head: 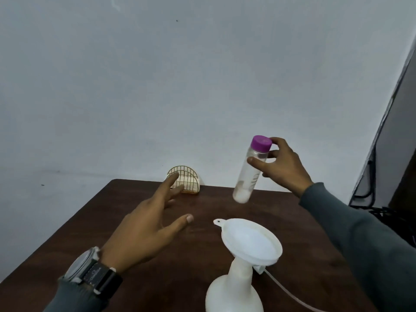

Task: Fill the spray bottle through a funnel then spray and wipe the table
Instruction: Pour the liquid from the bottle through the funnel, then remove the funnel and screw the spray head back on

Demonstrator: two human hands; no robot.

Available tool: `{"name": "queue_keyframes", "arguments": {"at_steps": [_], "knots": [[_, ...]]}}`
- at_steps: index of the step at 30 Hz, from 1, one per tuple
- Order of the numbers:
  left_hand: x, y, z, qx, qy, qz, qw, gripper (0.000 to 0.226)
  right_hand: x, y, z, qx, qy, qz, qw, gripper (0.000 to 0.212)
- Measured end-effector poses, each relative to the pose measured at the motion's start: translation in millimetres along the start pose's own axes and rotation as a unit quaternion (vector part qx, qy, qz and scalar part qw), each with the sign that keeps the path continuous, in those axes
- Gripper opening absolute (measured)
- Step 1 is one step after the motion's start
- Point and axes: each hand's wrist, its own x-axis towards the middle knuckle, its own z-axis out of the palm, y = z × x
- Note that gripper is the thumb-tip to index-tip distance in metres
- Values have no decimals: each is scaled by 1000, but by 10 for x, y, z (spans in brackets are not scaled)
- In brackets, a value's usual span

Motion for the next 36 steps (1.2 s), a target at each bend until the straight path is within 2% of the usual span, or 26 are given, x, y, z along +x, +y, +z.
{"name": "queue_keyframes", "arguments": {"at_steps": [8,18,23,29,32,36], "knots": [[78,-223,253,-20,-1,-36,999,87,876,667,496,-15,-12,51,999,77],[119,-330,496,-50,-4,-46,998,80,1235,1057,939,-58,-41,86,994,79],[154,-302,537,-41,-13,-42,998,78,1234,1088,927,-74,-62,95,991,103],[163,-221,490,-20,-10,-32,999,77,954,817,602,-123,-90,128,980,113],[136,-161,448,-10,-6,-29,1000,79,603,503,314,-115,-116,117,980,105],[66,-41,393,-6,-1,-22,1000,76,-159,-140,-206,-16,-178,20,984,68]]}}
